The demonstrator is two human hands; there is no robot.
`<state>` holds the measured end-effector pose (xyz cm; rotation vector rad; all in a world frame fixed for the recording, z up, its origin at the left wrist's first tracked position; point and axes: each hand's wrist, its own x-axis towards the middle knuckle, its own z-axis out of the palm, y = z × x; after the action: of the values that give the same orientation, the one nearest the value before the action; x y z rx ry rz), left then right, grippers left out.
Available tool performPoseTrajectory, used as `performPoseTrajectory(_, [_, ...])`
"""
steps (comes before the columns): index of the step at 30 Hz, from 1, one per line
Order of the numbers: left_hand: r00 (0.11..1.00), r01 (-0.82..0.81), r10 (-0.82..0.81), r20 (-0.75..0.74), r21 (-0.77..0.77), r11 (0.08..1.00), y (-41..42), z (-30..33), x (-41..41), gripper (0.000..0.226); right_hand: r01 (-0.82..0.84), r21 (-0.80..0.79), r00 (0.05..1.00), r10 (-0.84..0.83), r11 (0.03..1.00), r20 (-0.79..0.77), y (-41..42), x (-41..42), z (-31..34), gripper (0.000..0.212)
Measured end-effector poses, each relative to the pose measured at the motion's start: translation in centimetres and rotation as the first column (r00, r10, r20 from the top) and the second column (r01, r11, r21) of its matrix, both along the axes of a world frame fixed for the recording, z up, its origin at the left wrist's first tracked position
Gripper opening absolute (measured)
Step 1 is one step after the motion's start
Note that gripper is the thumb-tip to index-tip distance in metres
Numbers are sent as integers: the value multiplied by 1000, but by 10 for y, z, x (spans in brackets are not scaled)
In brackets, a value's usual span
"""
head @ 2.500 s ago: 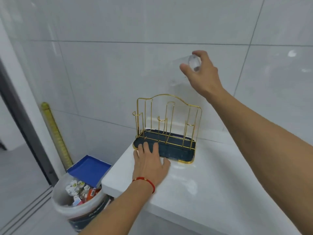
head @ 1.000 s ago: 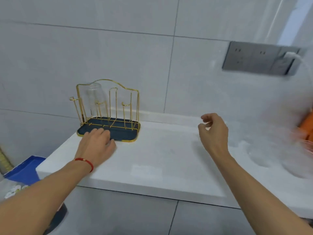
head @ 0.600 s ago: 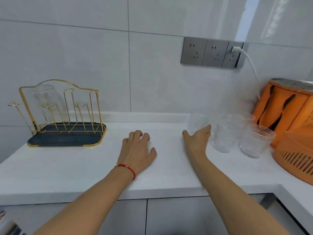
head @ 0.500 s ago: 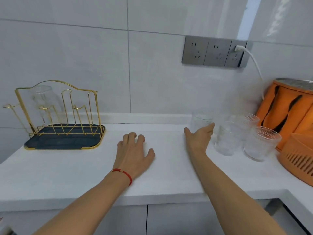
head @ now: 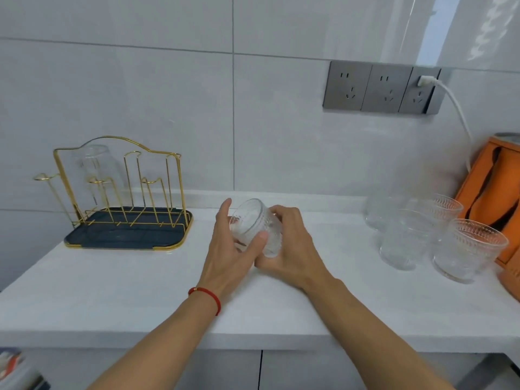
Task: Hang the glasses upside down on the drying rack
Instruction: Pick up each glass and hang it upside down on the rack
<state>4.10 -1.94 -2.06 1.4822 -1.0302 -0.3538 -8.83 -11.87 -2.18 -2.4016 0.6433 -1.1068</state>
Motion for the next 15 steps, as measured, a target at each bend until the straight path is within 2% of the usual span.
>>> performPoseTrajectory(2, [995, -60, 53, -89, -77, 995, 5, 3, 2, 71, -79, -118, 996, 72, 990, -59, 9, 6, -1, 79])
performPoseTrajectory(4, [987, -108, 93, -129, -118, 987, 9, 5, 3, 50, -96, -98, 994, 90, 991, -59, 8, 4, -2, 79])
performPoseTrajectory(6, [975, -108, 76, -211, -141, 984, 12, 8, 4, 42, -127, 134, 992, 129, 983, -5, 8, -3, -2, 78])
performPoseTrajectory(8, [934, -57, 4, -358, -137, 989, 19, 10, 7, 39, -221, 437, 975, 204, 872, 85, 10, -4, 0, 61])
performPoseTrajectory(11, [891, 40, -88, -446, -115, 993, 34, 14, 22, 42, -298, 615, 953, 194, 730, 232, 13, 9, 3, 42])
performPoseTrajectory(12, [910, 43, -81, -406, -102, 994, 41, 15, 31, 40, -306, 637, 950, 177, 708, 259, 15, 15, 8, 41])
performPoseTrajectory(13, [954, -10, -11, -300, -68, 998, 50, 17, 43, 34, -297, 645, 951, 154, 705, 269, 17, 21, 14, 42])
performPoseTrajectory(14, [985, -124, 120, -125, -24, 992, 59, 18, 58, 26, -272, 643, 955, 119, 716, 272, 17, 28, 22, 44])
performPoseTrajectory(15, [957, -276, 273, 96, 20, 961, 68, 17, 76, 19, -237, 635, 958, 69, 736, 277, 16, 34, 31, 44])
